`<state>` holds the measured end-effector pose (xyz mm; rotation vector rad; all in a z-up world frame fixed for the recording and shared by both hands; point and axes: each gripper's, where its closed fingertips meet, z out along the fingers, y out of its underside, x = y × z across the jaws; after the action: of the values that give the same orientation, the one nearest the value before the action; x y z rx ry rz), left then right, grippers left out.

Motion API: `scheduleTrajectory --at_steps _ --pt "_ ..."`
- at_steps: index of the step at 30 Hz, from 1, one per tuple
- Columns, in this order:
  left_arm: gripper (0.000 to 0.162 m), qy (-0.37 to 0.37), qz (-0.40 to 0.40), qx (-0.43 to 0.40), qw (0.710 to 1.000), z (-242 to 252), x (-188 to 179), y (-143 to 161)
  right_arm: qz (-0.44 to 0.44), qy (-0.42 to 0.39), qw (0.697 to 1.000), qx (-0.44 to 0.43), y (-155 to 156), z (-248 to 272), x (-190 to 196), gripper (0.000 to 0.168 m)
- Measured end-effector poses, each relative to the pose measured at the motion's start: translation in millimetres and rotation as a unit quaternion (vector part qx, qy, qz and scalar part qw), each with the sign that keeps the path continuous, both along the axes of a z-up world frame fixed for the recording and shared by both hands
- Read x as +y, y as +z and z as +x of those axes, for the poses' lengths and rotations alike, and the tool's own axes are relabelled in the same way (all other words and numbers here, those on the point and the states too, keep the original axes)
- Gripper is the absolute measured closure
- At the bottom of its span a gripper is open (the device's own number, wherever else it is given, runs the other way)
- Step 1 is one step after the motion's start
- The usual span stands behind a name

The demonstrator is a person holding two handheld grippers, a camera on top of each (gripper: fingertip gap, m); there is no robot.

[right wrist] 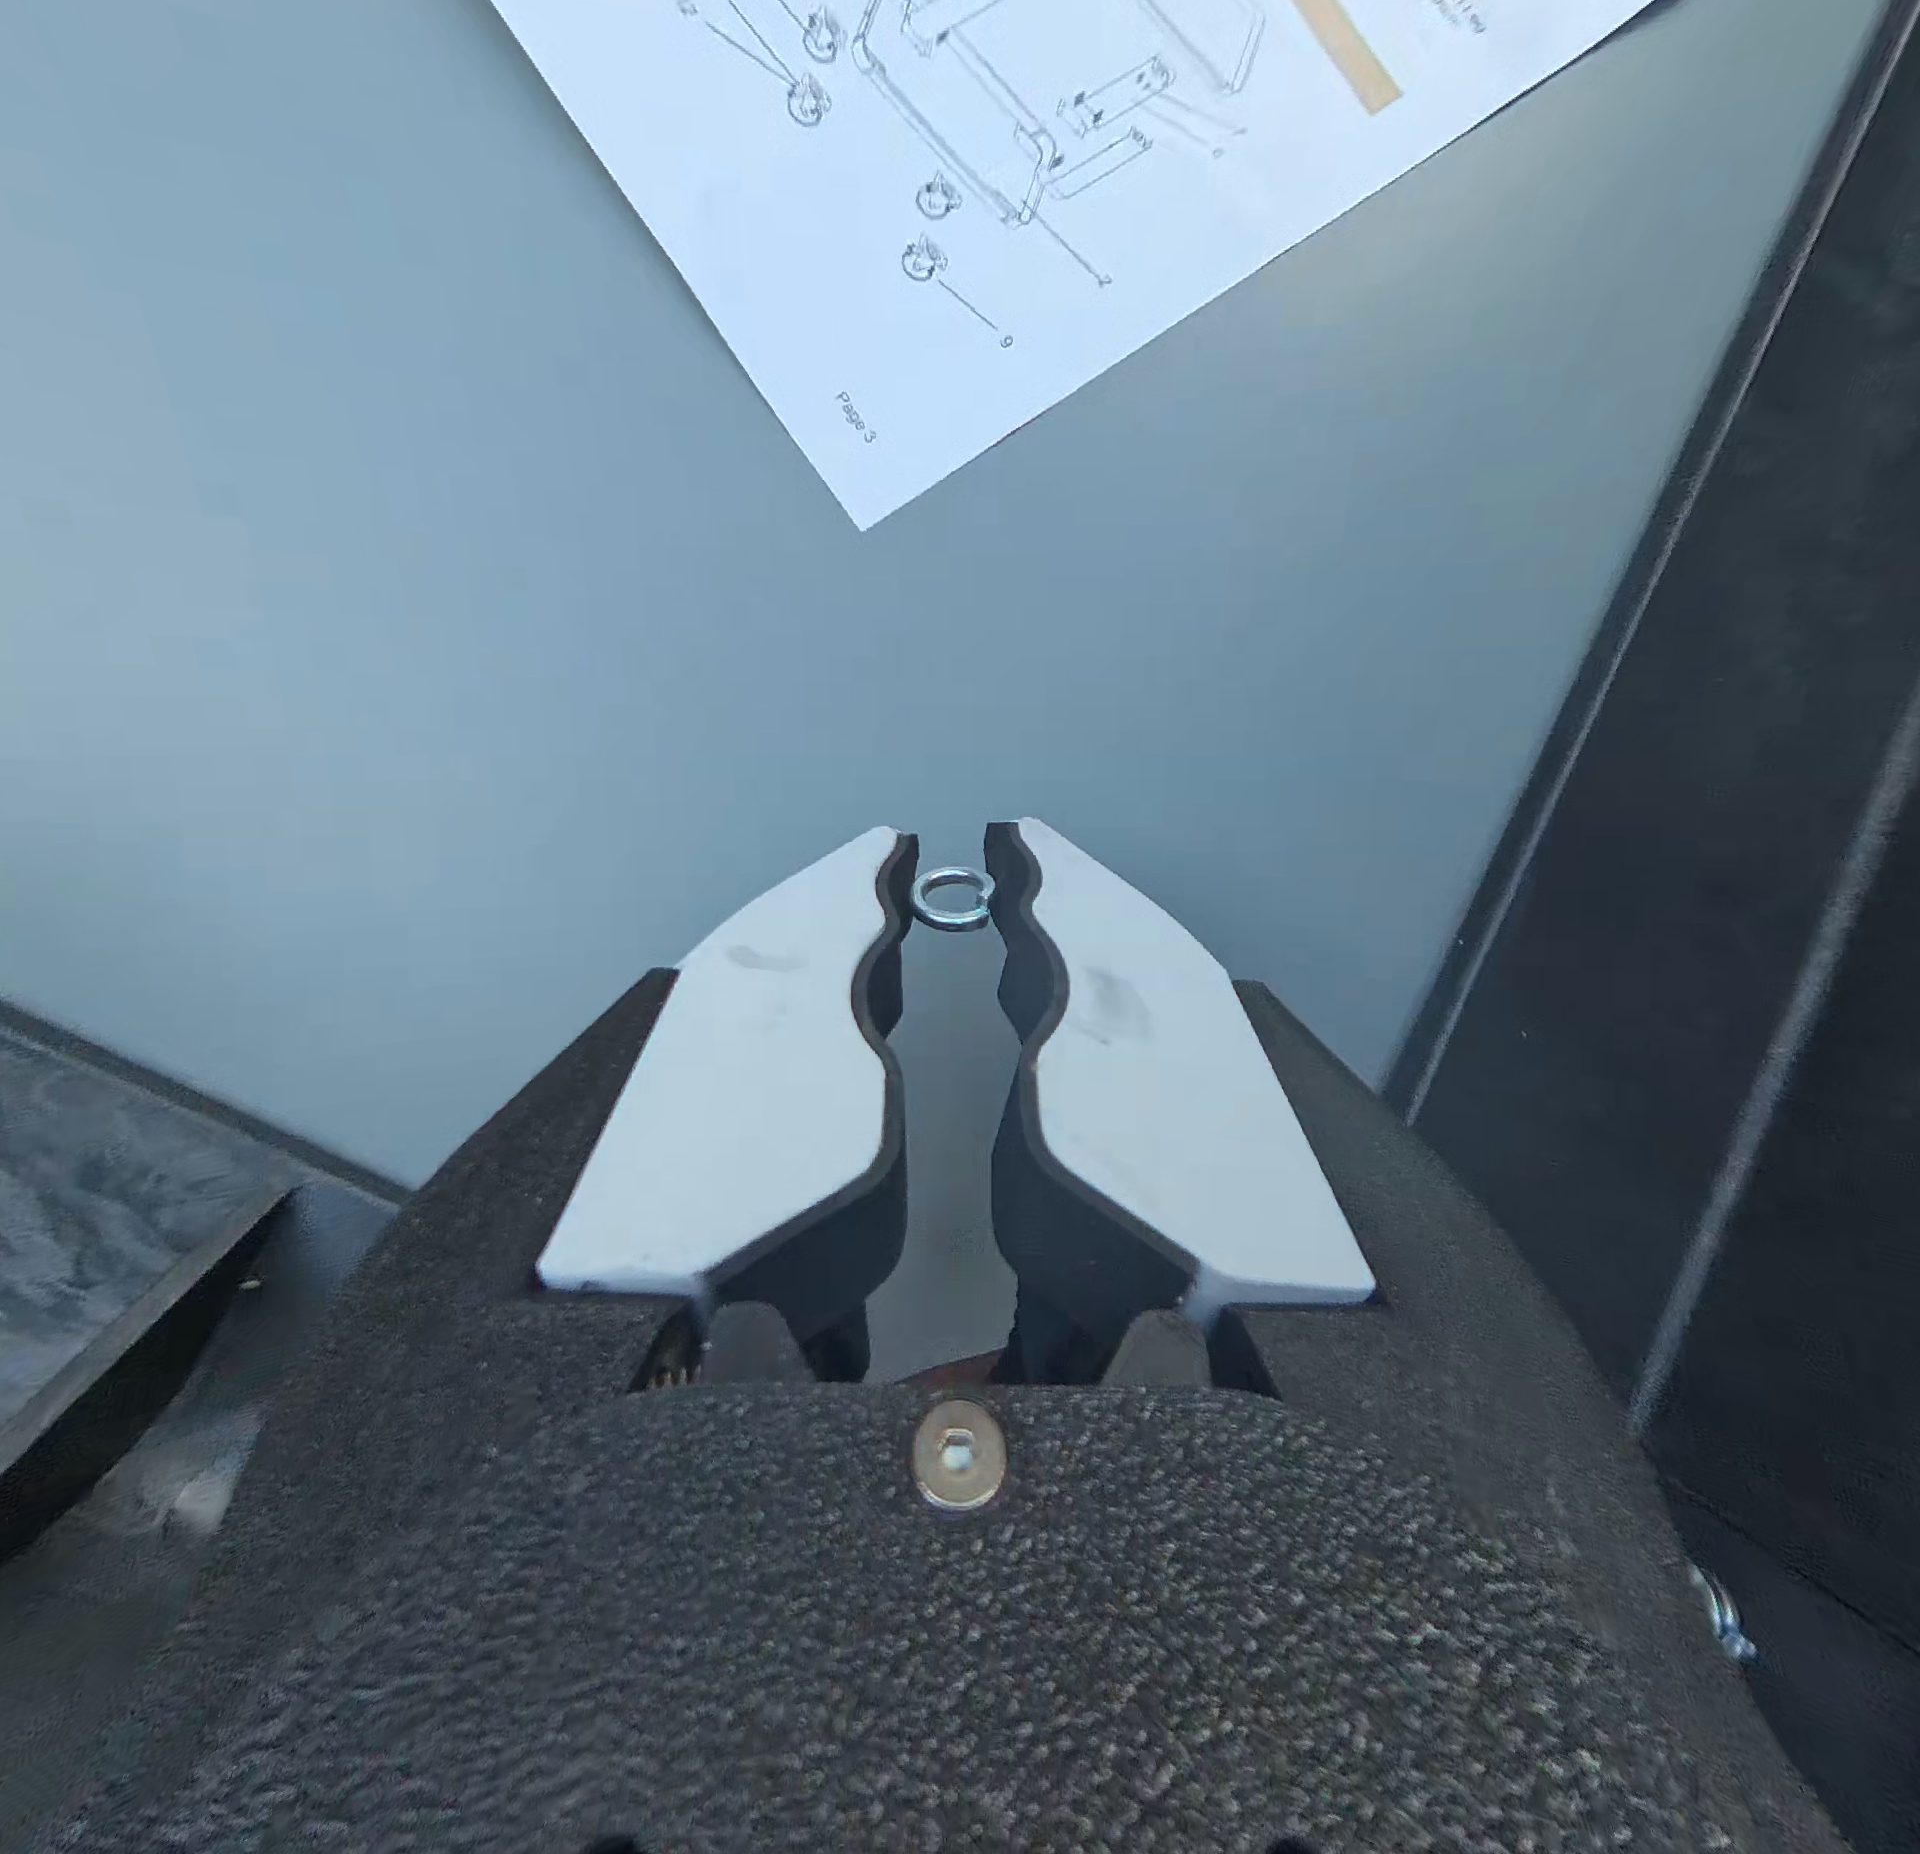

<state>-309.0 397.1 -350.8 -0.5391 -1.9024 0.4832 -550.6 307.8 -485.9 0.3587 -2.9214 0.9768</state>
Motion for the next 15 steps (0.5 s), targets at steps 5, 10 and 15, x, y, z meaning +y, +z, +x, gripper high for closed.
scheduleTrajectory --at_steps 5,10,15 --pt "0.149 0.015 -0.002 -0.010 1.000 18.4 -1.5 -2.4 0.021 0.006 1.000 0.000 -21.6 -0.7 -1.0 0.154" --pt "0.149 0.023 -0.015 -0.003 1.000 20.6 -11.3 3.2 0.024 -0.012 0.999 -0.019 -20.1 -4.6 0.2 0.154" --pt "0.147 0.031 -0.052 0.008 0.998 13.3 -27.5 14.5 0.001 -0.018 1.000 -0.021 -0.6 -7.9 5.0 0.153"
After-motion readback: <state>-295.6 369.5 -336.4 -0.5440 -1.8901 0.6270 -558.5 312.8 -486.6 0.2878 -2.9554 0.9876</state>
